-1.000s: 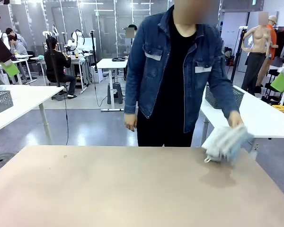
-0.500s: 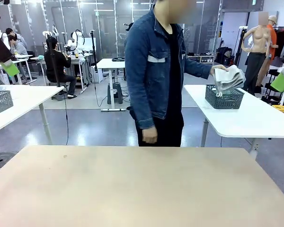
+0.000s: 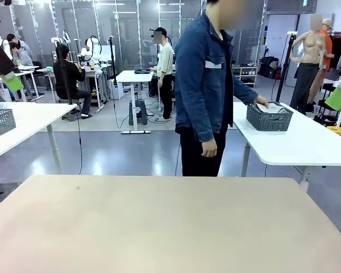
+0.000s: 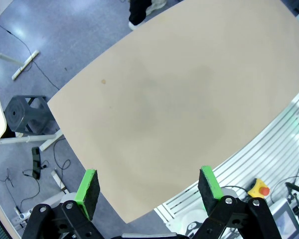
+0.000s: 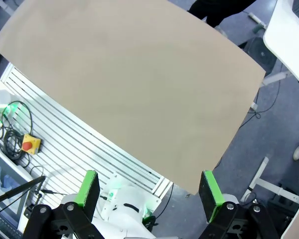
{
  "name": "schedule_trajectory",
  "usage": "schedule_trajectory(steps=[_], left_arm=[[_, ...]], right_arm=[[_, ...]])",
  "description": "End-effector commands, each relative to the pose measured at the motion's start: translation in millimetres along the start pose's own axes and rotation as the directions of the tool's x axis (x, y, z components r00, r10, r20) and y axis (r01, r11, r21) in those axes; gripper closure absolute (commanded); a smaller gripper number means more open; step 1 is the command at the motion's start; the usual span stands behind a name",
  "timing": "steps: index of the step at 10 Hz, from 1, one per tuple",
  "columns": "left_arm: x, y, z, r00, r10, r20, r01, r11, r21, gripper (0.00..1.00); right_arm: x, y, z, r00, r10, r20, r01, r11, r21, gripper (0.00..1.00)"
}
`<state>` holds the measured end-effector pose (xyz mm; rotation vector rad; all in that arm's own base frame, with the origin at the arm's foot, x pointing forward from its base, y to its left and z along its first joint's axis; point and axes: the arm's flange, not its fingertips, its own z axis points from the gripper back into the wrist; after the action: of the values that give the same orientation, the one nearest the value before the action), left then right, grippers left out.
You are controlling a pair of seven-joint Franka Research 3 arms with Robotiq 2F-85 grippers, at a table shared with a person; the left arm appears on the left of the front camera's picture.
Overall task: Fold the towels and place them in the basket.
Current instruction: Stack the folded Towel with hook on the right side of the table.
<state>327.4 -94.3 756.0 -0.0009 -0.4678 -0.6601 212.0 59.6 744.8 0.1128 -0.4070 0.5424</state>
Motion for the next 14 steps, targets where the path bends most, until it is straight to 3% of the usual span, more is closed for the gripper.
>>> schedule_trajectory(steps=[1, 14], left_arm=[[-1.1, -0.9, 2.8, 1.0, 0.01, -0.012, -0.01, 1.0, -0.005, 0.0], [-1.1, -0.9, 2.8, 1.0, 0.01, -0.012, -0.01, 1.0, -0.005, 0.0]], right_arm=[[0.8, -1.1, 0.6, 1.0, 0.005, -0.003, -0.005, 1.0, -0.006, 0.0], [0.8, -1.1, 0.6, 1.0, 0.005, -0.003, -0.005, 1.0, -0.006, 0.0]])
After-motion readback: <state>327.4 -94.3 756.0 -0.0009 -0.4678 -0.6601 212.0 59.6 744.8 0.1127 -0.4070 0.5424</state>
